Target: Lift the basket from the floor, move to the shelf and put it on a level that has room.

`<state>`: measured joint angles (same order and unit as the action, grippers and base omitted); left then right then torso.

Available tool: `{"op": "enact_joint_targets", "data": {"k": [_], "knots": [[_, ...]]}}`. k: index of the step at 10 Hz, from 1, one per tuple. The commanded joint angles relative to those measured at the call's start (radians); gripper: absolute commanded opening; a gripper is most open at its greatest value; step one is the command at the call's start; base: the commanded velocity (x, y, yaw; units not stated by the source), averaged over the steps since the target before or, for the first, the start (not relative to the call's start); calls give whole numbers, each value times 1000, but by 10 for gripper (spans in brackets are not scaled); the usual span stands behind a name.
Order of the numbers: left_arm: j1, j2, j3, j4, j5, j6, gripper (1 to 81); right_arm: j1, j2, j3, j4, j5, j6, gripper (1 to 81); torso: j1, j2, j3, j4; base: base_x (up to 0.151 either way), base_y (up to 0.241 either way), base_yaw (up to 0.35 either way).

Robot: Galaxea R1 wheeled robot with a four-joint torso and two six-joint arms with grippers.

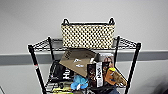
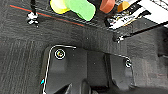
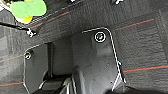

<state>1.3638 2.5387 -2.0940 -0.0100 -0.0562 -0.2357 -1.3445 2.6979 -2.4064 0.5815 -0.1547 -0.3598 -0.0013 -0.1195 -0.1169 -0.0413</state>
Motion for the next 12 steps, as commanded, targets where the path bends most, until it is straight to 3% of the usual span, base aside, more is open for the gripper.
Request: {"op": "enact_joint_targets", "data": {"k": [1,8,12], "knots": [[-36,34,-81,19,39,4,811,38,79,-131,-3,-57,-28,811,1,0,0,0,0,0,0],[11,209,-290,51,41,4,811,-26,223,-230,-8,1,-42,811,1,-1,1,0,0,0,0],[34,361,-495,61,42,4,811,-60,317,-333,-66,21,-44,811,1,-1,2,0,0,0,0]]}}
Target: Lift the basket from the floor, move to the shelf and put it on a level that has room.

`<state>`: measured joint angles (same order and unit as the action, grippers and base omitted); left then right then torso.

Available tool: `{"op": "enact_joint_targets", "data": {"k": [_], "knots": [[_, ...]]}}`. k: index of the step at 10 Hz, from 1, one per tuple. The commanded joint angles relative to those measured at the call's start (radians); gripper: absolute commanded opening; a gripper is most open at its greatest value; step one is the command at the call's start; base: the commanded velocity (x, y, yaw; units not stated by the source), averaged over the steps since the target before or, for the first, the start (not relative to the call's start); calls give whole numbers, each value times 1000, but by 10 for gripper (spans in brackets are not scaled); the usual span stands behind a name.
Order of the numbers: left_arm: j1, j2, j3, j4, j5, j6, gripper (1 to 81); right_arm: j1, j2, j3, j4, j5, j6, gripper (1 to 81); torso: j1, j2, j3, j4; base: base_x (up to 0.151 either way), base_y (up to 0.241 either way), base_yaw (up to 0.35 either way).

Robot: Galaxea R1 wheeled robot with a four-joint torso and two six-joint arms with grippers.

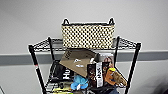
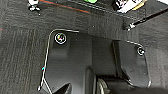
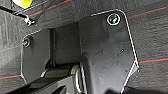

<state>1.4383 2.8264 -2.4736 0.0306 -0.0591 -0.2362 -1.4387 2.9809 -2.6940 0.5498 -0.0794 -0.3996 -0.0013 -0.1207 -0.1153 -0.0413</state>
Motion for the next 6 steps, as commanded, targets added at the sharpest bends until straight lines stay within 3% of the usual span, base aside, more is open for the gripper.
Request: {"op": "enact_joint_targets", "data": {"k": [1,6], "knots": [[-38,100,-148,12,47,5,811,27,45,-52,-31,-31,-2,811,1,0,0,0,0,0,0],[-28,223,-306,11,48,3,811,5,97,-52,-36,-14,-1,811,1,0,0,0,0,0,0]]}}
